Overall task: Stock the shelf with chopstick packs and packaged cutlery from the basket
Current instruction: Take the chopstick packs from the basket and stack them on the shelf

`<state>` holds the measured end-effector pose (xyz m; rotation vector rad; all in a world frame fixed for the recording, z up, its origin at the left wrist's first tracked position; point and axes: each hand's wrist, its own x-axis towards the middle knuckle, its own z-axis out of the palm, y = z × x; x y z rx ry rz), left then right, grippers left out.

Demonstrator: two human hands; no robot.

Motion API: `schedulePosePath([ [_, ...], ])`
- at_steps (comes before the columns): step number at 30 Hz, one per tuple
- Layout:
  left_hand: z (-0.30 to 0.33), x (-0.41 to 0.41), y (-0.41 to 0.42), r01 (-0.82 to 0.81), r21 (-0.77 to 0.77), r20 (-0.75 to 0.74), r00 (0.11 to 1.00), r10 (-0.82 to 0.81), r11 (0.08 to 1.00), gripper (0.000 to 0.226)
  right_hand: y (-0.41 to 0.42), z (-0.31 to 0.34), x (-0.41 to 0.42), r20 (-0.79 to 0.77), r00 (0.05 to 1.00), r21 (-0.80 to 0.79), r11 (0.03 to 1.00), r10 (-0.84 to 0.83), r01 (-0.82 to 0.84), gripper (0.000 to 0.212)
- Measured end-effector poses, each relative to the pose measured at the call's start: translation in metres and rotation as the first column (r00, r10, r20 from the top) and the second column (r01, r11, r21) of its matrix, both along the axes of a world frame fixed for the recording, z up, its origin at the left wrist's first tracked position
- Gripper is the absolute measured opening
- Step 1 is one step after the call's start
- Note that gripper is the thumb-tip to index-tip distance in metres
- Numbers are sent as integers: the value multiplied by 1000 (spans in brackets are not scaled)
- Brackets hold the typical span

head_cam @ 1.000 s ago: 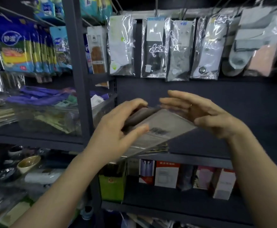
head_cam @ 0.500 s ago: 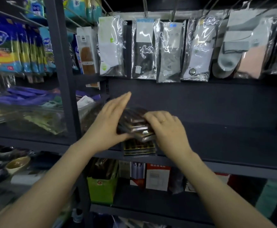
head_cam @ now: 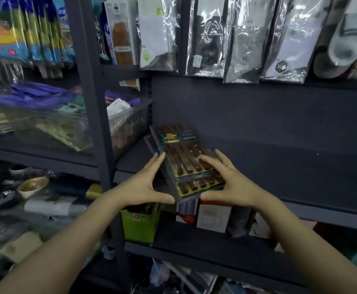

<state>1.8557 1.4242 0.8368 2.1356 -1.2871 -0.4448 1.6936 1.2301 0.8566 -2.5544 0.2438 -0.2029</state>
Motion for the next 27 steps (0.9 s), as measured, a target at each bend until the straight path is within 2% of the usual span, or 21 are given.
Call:
schedulePosePath([
  [2,0,3,-10,-1,-39,-15,1000,0,999,130,-4,-8,5,104,993,83,996,-53,44,90],
  [6,7,14,-14,-26,-96,-44,999,21,995,118,9,-13,26,169,983,95,994,-76,61,92],
  [9,10,19,3,-60,-202,96,992,81,978,97,33,-24,50,219,969,45,993,-115,108,85],
  [13,8,17,36,-106,-294,359,909,213,950,60,63,-29,95,226,959,-48,981,-173,189,81],
  [16,8,13,65,-87,-346,402,886,231,934,41,77,-30,122,188,939,-72,950,-287,304,76],
  [20,-16,19,108,-59,-284,369,914,166,957,30,106,-36,130,231,862,-109,868,-451,484,74],
  [22,-42,23,128,-51,-230,345,929,130,972,29,126,-50,117,411,806,-127,849,-425,512,70],
  [24,-76,25,147,-51,-148,274,958,90,988,29,149,-75,96,624,730,-124,888,-277,442,49],
  [25,-98,25,157,-52,-98,224,972,73,994,29,161,-94,84,655,727,-125,920,-204,371,37],
  [27,-148,25,178,-53,21,131,990,50,998,31,183,-145,62,531,837,-74,977,-131,200,21],
])
